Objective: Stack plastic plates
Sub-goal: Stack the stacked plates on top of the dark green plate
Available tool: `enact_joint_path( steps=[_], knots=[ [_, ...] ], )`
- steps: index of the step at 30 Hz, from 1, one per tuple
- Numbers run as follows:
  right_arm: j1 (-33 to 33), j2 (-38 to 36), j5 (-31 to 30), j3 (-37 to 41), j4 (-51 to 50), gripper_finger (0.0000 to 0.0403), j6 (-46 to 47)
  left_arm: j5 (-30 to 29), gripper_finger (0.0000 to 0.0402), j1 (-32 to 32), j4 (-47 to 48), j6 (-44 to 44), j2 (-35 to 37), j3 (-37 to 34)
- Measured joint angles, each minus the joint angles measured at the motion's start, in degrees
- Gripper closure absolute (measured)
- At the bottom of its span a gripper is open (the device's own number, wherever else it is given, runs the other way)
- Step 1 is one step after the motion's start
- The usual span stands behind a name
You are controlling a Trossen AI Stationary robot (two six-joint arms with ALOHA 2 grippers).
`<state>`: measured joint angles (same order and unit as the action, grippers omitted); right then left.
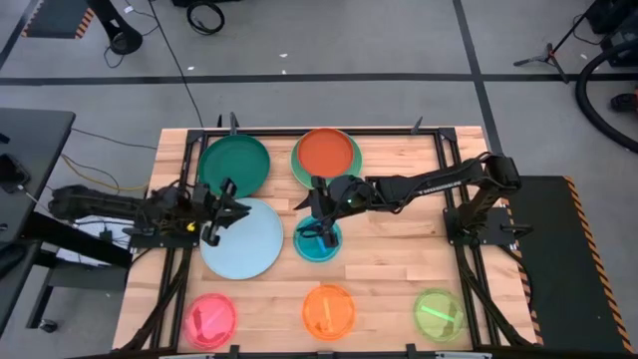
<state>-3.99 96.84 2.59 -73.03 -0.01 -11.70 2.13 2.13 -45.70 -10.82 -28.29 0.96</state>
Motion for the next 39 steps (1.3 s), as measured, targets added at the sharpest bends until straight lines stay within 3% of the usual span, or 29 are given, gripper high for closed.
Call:
enact_joint_path(
  steps=[4,10,23,32,39],
  knots=[
    [0.00,-1.56,0.02,-0.02,-0.04,0.0144,-1.95,-3.75,0.0342,0.00,0.31,0.95,-7.67,3.79],
    [1.01,-2.58,0.02,-0.02,0.37,0.0144,-2.01,-4.30,0.0327,-0.09,0.54,2.21,-19.41,10.98],
    [0.77,-2.52,0.02,-0.02,1.14,0.0144,-0.38,-8.85,0.0212,-5.95,0.39,2.18,-34.66,19.29],
    [0.37,-2.47,0.02,-0.02,-1.41,0.0144,0.00,-8.63,0.0213,-6.80,-1.40,2.44,-39.79,19.36],
    [0.37,-2.45,0.02,-0.02,-2.96,0.0144,0.18,-8.58,0.0214,-6.80,-9.11,2.51,-45.62,19.36]
  ],
)
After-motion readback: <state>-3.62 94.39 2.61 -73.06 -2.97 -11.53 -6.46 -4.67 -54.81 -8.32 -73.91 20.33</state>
